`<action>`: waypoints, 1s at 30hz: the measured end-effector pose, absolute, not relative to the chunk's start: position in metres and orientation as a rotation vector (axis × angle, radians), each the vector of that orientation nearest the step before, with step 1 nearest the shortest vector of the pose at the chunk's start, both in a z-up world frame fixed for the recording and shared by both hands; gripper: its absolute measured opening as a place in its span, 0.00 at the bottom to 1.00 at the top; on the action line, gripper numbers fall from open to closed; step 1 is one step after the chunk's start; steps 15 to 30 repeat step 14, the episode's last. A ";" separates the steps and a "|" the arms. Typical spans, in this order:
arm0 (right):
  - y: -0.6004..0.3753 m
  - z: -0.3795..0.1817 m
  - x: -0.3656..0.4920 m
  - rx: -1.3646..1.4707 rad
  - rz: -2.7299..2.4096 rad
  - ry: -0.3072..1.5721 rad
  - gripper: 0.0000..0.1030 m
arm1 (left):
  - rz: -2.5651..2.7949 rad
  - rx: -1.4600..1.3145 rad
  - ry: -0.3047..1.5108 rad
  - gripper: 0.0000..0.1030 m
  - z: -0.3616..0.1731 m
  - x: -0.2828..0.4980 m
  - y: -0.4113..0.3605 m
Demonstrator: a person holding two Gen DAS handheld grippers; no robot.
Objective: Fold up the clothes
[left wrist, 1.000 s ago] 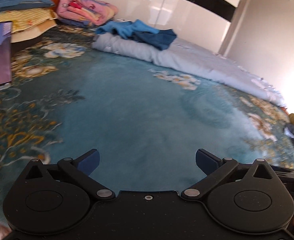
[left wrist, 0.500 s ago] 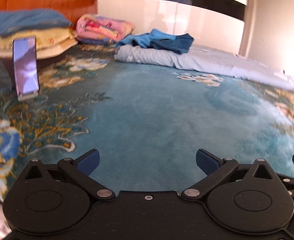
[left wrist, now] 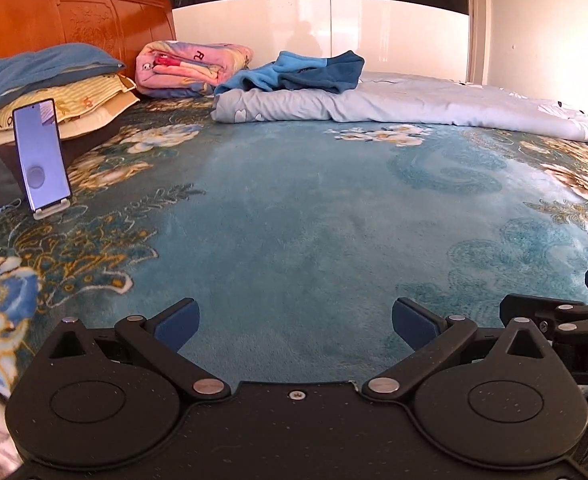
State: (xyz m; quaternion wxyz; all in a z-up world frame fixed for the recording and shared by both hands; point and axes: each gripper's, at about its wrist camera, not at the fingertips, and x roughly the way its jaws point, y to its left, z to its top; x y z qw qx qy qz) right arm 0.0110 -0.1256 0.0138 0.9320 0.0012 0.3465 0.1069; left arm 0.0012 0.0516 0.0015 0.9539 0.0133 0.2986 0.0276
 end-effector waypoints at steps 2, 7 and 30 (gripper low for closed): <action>-0.127 0.013 0.012 0.009 0.217 0.714 1.00 | 0.059 0.027 0.615 0.99 0.000 0.001 0.051; -0.129 0.012 0.013 0.018 0.216 0.719 1.00 | 0.060 0.012 0.621 0.99 -0.002 0.000 0.054; -0.129 0.011 0.013 0.016 0.225 0.722 1.00 | 0.075 0.024 0.593 0.99 0.000 -0.002 0.056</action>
